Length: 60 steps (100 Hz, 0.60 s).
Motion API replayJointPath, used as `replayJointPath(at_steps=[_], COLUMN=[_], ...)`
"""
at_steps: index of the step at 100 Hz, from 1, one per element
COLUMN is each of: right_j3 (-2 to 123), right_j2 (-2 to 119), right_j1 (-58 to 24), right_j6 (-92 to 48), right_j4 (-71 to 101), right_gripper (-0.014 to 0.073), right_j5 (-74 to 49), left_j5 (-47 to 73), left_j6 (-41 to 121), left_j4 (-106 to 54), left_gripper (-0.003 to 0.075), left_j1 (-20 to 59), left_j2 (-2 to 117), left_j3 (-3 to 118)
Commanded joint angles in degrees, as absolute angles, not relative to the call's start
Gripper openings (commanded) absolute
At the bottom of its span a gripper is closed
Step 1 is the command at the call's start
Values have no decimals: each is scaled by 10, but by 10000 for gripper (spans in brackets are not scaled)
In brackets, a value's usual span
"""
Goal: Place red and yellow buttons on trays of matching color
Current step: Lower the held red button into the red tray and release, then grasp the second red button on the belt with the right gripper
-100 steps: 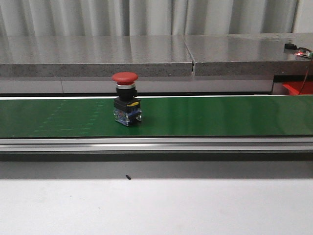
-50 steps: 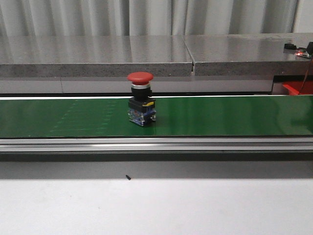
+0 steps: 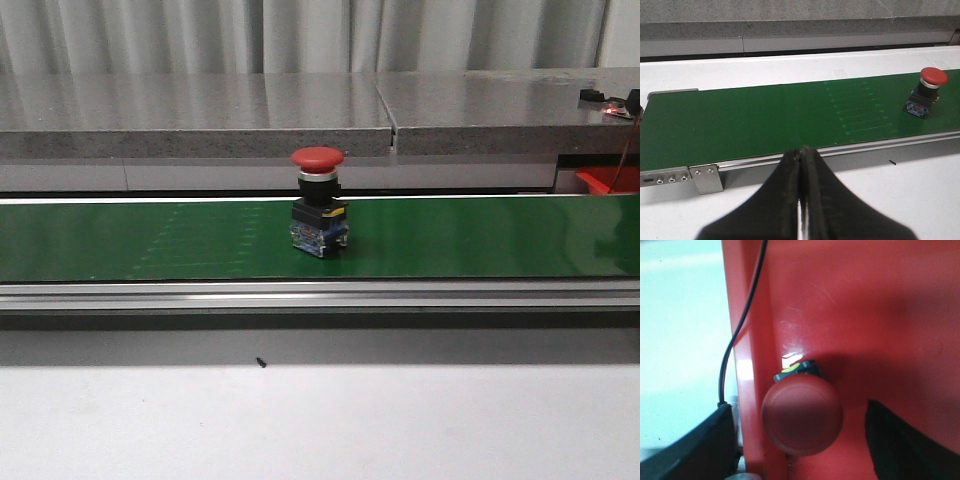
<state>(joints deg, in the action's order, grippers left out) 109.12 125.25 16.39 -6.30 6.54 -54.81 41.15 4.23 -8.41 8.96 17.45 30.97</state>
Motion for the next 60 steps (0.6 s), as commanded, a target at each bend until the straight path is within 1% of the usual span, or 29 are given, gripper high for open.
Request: replayJointPath(at_steps=[1, 18, 48, 60], right_j3=[1104, 1058, 890, 834], right_j2=[1207, 1162, 1019, 962], right_j1=[166, 166, 166, 165], right_j6=[-65, -66, -70, -77], right_j4=[80, 92, 92, 92], right_gripper=[561, 561, 561, 561], right_j5=[-537, -516, -419, -405], left_j5=[371, 371, 371, 371], left_j6=[38, 38, 38, 38], left_j4=[-94, -94, -94, -94], left_gripper=[-19, -19, -19, -19], left_j1=[95, 95, 95, 95], left_j2=[179, 179, 179, 179], left_j3=[324, 324, 324, 324])
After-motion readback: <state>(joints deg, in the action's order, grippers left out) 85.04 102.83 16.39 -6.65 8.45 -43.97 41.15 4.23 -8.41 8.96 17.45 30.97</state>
